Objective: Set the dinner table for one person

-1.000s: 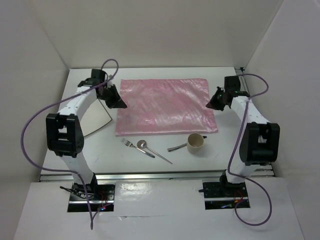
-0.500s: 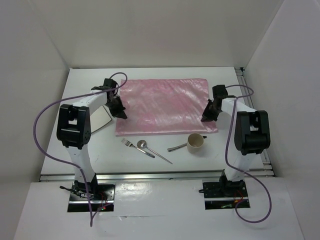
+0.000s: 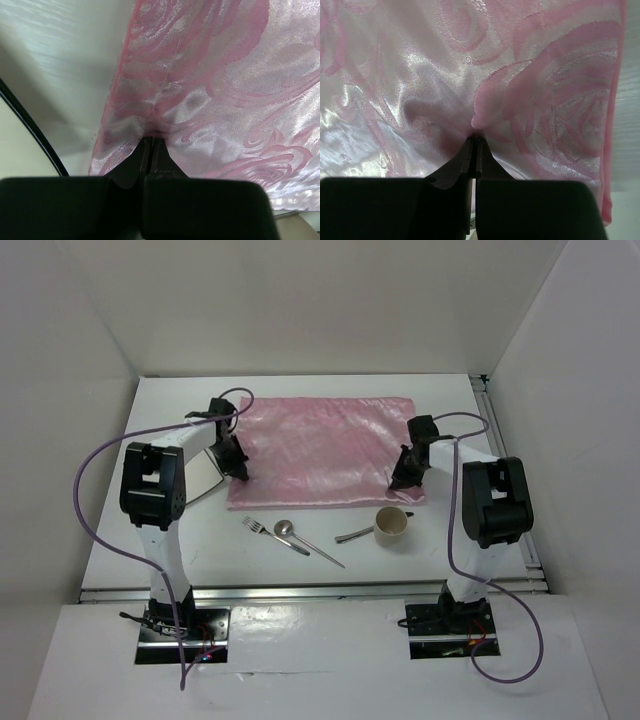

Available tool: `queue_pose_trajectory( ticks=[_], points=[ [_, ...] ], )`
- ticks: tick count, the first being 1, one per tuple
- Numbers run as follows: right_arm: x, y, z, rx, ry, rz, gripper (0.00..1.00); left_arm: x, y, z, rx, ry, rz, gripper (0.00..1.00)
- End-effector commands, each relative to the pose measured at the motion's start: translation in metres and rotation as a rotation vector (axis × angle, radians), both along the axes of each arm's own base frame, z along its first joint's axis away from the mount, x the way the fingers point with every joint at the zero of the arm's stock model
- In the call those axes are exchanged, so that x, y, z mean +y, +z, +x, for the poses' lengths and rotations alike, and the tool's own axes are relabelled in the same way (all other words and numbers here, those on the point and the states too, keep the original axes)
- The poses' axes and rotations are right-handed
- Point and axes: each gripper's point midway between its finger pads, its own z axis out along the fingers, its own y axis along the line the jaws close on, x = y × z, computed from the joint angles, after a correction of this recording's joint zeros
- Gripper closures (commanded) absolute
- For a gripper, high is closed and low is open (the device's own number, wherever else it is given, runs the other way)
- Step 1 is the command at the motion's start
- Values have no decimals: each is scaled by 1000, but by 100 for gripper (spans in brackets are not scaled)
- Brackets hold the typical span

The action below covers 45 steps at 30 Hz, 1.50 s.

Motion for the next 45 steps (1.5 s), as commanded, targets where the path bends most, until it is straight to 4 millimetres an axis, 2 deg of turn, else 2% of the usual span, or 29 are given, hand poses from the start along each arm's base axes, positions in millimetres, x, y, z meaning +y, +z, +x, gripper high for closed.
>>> queue_pose_trajectory(
  ticks=[1, 3, 5, 10, 14, 15, 16, 20, 21, 22, 24, 25, 27, 28, 29, 30, 31, 33, 34, 36, 37, 38, 39, 40, 41, 42, 43, 44, 45],
  points=[
    [10, -29, -19, 83, 19, -21, 100, 28, -19, -6, 63, 59, 86, 100],
    [15, -32, -24, 91, 36, -31, 100, 31, -19, -13, 69, 63, 105, 100],
    [17, -32, -25, 91, 35, -37, 100, 38, -9, -9, 40, 88, 122, 100],
    [10, -42, -39, 133, 10, -63, 100, 54, 1, -8, 26, 126, 134, 100],
    [8, -42, -42, 132, 7, -73, 100, 53, 2, -8, 26, 115, 127, 100],
    [7, -39, -40, 120, 3, -81, 100, 53, 7, -7, 19, 115, 126, 100],
    [5, -41, -46, 138, 3, -84, 100, 51, 7, -7, 19, 102, 118, 100],
    [12, -17, -37, 93, 18, -87, 100, 48, 25, -4, -19, 91, 100, 100],
    [16, -14, -36, 90, 27, -87, 97, 44, 35, 2, -50, 82, 97, 100],
    [18, 1, -24, 51, 26, -78, 93, 44, 37, 1, -44, 81, 98, 100],
    [22, 15, -18, 26, 44, -87, 84, 40, 55, 3, -73, 63, 98, 97],
    [28, 31, -7, -17, 51, -77, 80, 35, 68, 12, -115, 43, 97, 95],
    [29, 49, 0, -49, 59, -74, 56, 30, 89, 10, -136, 33, 94, 87],
    [34, 66, 9, -94, 62, -75, 43, 25, 104, 14, -171, 24, 90, 84],
    [34, 74, 12, -112, 70, -75, 31, 25, 114, 17, -201, 16, 91, 79],
    [38, 82, 12, -123, 78, -72, 20, 26, 123, 16, -214, 16, 90, 70],
    [37, 96, 18, -158, 82, -79, 16, 26, 141, 15, -253, 18, 86, 65],
    [37, 107, 20, -180, 88, -78, 13, 28, 155, 11, -281, 24, 94, 51],
    [37, 114, 20, -193, 96, -80, 9, 35, 165, 3, -294, 41, 95, 37],
    [40, 120, 19, -211, 116, -82, 7, 59, 169, -8, -290, 110, 59, 24],
    [41, 128, 17, -230, 129, -73, 6, 68, 171, -12, -304, 147, 30, 24],
    [42, 128, 15, -229, 135, -64, 2, 77, 170, -25, -333, 184, -3, 23],
    [41, 128, 12, -229, 143, -68, 1, 94, 171, -33, -350, 255, -67, 23],
    [43, 133, 11, -247, 156, -57, 1, 100, 150, -53, -309, 302, -85, 21],
    [42, 125, 7, -234, 157, -59, 1, 108, 150, -60, -332, 339, -84, 21],
    [45, 126, 3, -232, 169, -38, 1, 124, 167, -68, -412, 411, -60, 20],
    [46, 128, 2, -246, 181, -32, 1, 128, 167, -76, -428, 440, -59, 20],
    [45, 120, -1, -231, 182, -34, 1, 132, 153, -89, -409, 476, -51, 20],
    [48, 117, -5, -219, 202, -22, 1, 142, 162, -98, -458, 538, -34, 18]
  ],
)
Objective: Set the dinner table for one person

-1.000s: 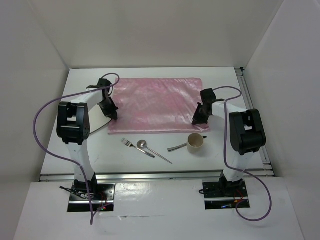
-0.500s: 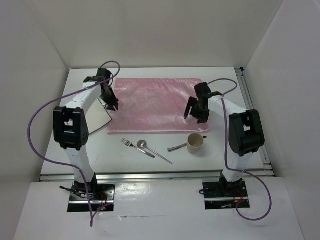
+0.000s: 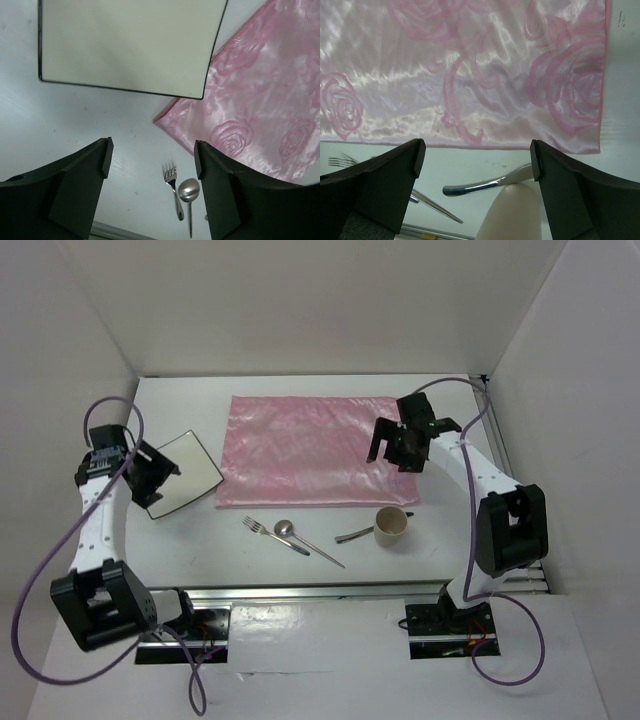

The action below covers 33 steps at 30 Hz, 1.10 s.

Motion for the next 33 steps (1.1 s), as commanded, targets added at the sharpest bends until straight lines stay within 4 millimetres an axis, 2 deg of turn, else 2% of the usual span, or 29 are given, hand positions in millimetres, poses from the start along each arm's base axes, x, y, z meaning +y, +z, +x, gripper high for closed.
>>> queue_pose_trajectory(
  ticks=[1, 3, 4, 7, 8, 9, 10, 12, 15, 16, 18, 20, 21, 23, 25, 27, 29, 31, 33],
  points=[
    [5, -4, -15, 4, 59, 12, 1, 6, 9, -14, -110, 110, -5, 16],
    [12, -2, -18, -1, 90, 43, 1, 22, 4, -25, -105, 225, 42, 13],
    [10, -4, -17, 1, 88, 53, 1, 33, 4, -33, -109, 313, 76, 7],
    [17, -5, -21, 11, 112, 87, 1, 42, -13, -36, -113, 337, 89, 3],
    [17, -2, -21, 2, 112, 89, 1, 42, -26, -36, -85, 317, 72, 3],
    [17, -1, -19, -7, 113, 91, 1, 45, -26, -31, -102, 319, 58, 3],
    [19, -1, -20, -8, 126, 95, 1, 46, -35, -32, -84, 309, 43, 3],
    [19, -2, -18, -5, 126, 94, 1, 41, -58, -32, -39, 282, -14, 3],
    [20, 0, -19, 10, 138, 94, 1, 36, -77, -28, -31, 254, -43, 5],
    [20, -4, -19, 20, 138, 92, 1, 40, -80, -26, -40, 262, -39, 5],
    [20, -6, -20, 36, 145, 84, 1, 36, -89, -31, -26, 257, -54, 4],
    [20, -7, -19, 43, 144, 82, 1, 37, -87, -25, -57, 250, -52, 2],
    [19, -8, -21, 52, 144, 80, 1, 37, -92, -29, -41, 257, -47, 1],
    [20, -7, -19, 51, 144, 81, 1, 46, -92, -31, -43, 267, -19, 1],
    [20, -5, -19, 55, 136, 85, 1, 54, -108, -40, 25, 305, -8, 1],
    [20, -8, -18, 64, 136, 83, 1, 64, -112, -40, 35, 324, -11, 1],
    [21, -8, -18, 67, 127, 88, 1, 63, -119, -33, 17, 308, -45, 1],
    [21, -5, -18, 68, 119, 93, 1, 58, -131, -33, 15, 318, -76, 1],
    [21, -6, -18, 78, 119, 91, 1, 54, -135, -32, -8, 303, -88, 1]
  ],
)
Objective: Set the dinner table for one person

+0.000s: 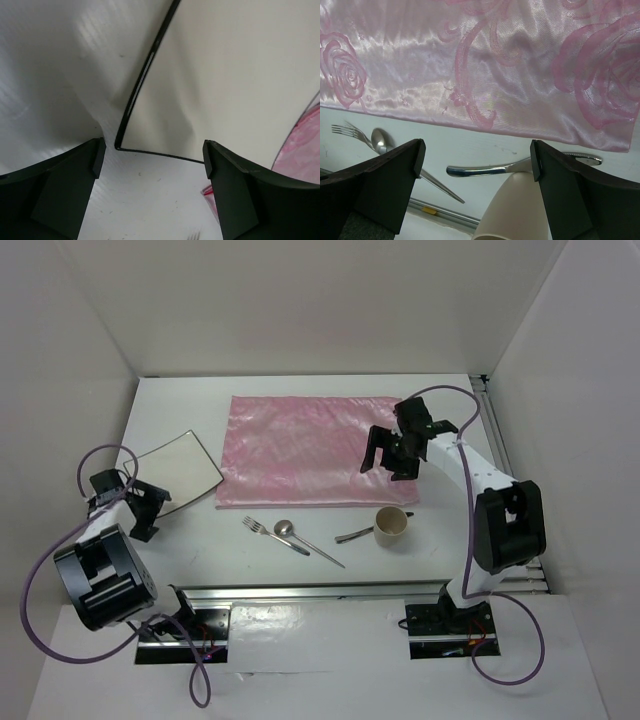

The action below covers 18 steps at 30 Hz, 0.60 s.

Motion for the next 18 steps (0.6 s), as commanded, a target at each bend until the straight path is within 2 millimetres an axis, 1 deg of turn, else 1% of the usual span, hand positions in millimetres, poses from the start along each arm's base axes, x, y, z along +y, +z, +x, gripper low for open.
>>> queue_pose_trajectory(
  ticks=[1, 3, 4, 5, 6, 7, 8, 9, 10, 12, 14, 15, 16, 17, 18],
  points=[
    [3, 14, 8, -17, -1, 11, 1, -8, -14, 2, -48, -21, -17, 1],
    [7, 14, 6, -14, 0, 15, 1, -9, -10, 11, -117, -34, -15, 1],
    [7, 14, 6, -14, 0, 15, 1, -13, -14, 10, -125, -29, -29, 1],
    [7, 14, 6, -14, 0, 15, 1, -14, -13, 13, -148, -38, -30, 1],
    [7, 14, 6, -14, 0, 15, 1, -11, -7, 21, -191, -38, -19, 1],
    [7, 17, 9, -23, 0, 18, 1, -15, -11, 18, -193, -44, -29, 2],
    [8, 12, 9, -11, 0, 14, 1, -14, -9, 21, -206, -45, -20, 2],
    [8, 15, 9, -11, 0, 14, 1, -17, -14, 19, -202, -42, -40, 2],
    [11, 11, 8, -2, 9, 12, 1, -16, -13, 21, -211, -43, -34, 4],
    [12, 14, 10, -11, 9, 14, 1, -19, -14, 20, -217, -49, -41, 4],
    [15, 7, 8, 8, 18, 9, 1, -21, -16, 19, -244, -47, -40, 4],
    [16, 11, 11, 1, 11, 16, 1, -23, -15, 21, -264, -49, -47, 4],
    [16, 7, 11, 11, 11, 13, 1, -26, -12, 24, -291, -67, -53, 4],
    [20, 7, 9, 11, 21, 13, 1, -26, -9, 28, -334, -82, -39, 4],
    [21, 11, 14, -6, 22, 18, 1, -26, -3, 34, -367, -95, -30, 4]
  ],
)
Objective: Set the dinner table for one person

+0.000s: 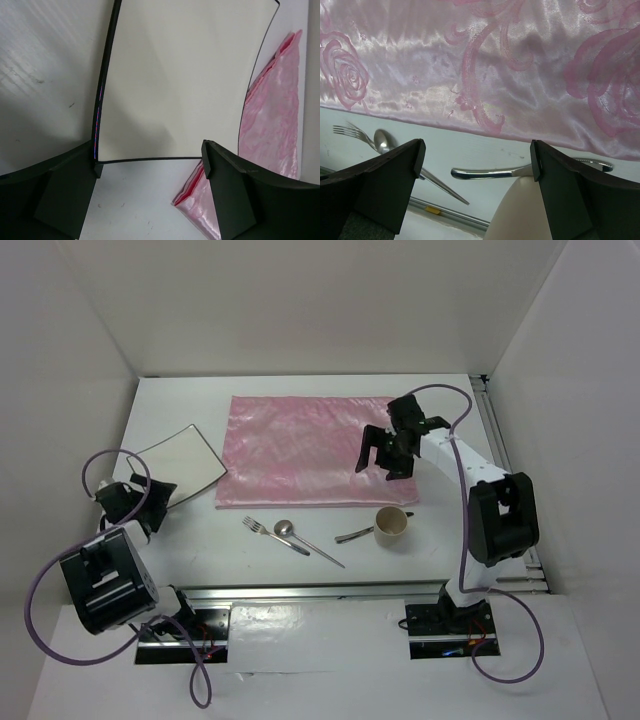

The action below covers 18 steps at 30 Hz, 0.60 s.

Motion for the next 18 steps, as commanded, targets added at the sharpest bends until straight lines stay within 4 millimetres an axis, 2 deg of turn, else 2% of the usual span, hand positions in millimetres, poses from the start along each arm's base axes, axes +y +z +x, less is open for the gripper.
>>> queue_pose_trajectory(
  ticks=[1, 8, 10, 12, 18],
  points=[
    [11, 12, 9, -24, 11, 14, 1, -21, -14, -5, -25, -65, -64, 4],
    [18, 12, 5, -21, 21, 18, 1, -34, -20, 11, -88, -161, -133, 6],
    [17, 12, 3, -22, 21, 19, 1, -39, -25, 15, -79, -185, -182, 3],
    [15, 13, 3, -34, 16, 13, 1, -38, -23, 24, -93, -202, -204, 3],
    [12, 19, 2, -61, 6, 3, 1, -36, -32, 24, -59, -189, -220, 6]
  ],
)
